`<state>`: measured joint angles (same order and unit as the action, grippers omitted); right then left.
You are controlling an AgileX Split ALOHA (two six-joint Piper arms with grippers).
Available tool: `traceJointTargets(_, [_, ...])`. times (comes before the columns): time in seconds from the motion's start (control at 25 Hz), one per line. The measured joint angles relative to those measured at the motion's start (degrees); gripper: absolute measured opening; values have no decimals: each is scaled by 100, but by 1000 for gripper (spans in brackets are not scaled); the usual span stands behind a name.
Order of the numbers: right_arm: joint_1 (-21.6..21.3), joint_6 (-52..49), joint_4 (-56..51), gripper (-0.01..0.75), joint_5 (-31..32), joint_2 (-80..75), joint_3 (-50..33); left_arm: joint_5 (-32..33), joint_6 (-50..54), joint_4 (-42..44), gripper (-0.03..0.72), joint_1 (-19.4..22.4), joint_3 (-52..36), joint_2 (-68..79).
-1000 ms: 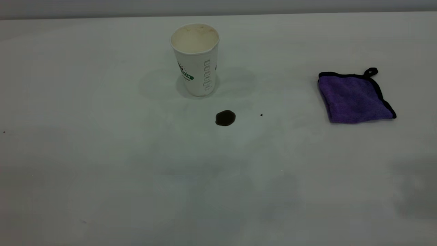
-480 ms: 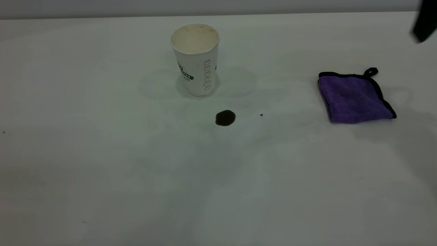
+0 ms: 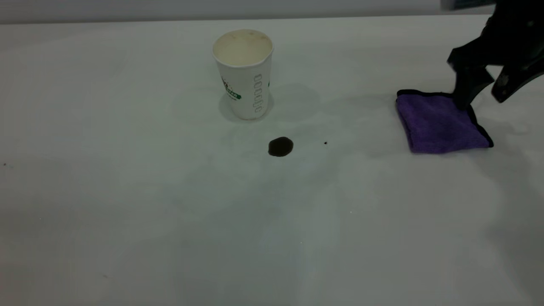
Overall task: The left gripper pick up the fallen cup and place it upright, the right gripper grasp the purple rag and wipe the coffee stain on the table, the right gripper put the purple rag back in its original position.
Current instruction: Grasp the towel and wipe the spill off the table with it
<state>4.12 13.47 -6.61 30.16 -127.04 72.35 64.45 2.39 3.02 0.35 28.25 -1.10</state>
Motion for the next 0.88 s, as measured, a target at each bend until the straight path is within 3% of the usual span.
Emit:
traceJointTargets(0.6, [0,242,7,589,-15,-1451,1214,7,0,0,239,0,0,0])
traceJointTargets(0.72, [-5,262,50,462,159,-1582,1435,7,0,0,239,0,0,0])
traceJointTargets(0.88, [135,431,106,122,237,-1630,1529,7,0,0,239,0,0,0])
